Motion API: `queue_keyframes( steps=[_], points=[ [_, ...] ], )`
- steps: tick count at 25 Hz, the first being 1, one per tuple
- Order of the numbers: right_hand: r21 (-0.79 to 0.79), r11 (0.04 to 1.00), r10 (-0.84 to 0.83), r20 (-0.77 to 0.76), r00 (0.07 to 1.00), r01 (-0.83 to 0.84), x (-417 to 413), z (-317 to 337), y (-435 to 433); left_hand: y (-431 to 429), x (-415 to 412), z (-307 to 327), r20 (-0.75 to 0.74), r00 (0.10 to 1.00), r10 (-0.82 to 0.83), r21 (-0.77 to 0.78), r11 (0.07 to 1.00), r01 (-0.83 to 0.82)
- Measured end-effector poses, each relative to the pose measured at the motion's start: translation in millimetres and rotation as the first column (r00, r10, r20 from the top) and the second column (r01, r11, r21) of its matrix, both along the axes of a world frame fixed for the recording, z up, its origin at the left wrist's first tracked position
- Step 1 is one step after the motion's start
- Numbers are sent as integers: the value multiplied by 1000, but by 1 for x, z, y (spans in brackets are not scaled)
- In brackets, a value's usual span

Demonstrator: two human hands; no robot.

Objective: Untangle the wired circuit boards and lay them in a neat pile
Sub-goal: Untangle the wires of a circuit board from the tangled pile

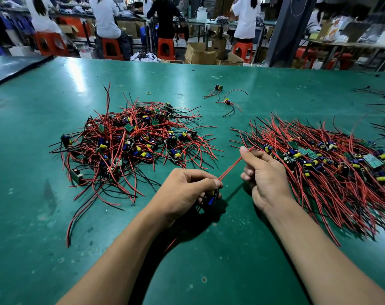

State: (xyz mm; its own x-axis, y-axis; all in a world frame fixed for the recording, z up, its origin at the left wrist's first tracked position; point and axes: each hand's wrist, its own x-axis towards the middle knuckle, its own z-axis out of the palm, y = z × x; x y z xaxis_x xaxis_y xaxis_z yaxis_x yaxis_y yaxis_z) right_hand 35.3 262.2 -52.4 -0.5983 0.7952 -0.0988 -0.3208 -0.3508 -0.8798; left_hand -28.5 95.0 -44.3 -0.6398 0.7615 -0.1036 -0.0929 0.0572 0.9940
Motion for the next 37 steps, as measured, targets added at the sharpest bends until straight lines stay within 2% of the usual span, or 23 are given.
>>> queue_keyframes(
  steps=[6, 13, 19, 27, 29, 31, 34, 36, 37],
  points=[
    [6, 995, -99, -30, 995, 100, -1, 1, 3, 2, 0, -2, -6, 1000, -18, -6, 1000, 18],
    [-78, 996, -37, -41, 998, 34, 1, 2, 6, 0, -4, -6, 36, 999, -12, 33, 999, 11],
    [10, 1000, -6, -14, 1000, 6, 5, 5, 3, 1, -3, -4, 90, 994, 56, 80, 995, -63],
    [81, 997, 12, 36, 999, -15, 7, 2, 1, 1, -5, 1, 250, 964, 91, 112, 986, -122],
    [155, 986, 49, 71, 996, -59, 8, 4, -4, 2, -6, 0, 251, 963, 103, 102, 986, -132],
    [334, 931, 93, 177, 980, -149, 8, 5, -16, 3, -6, 0, 285, 952, 117, 110, 982, -153],
    [656, 701, 34, 362, 931, -281, 6, 1, -38, 4, -6, 0, 356, 930, 89, 159, 975, -154],
    [776, 554, -56, 397, 916, -302, 6, -2, -46, 3, -6, 0, 348, 934, 81, 139, 981, -137],
    [800, 521, -83, 395, 915, -298, 7, -3, -46, 3, -6, 0, 343, 937, 70, 135, 983, -123]
  ],
)
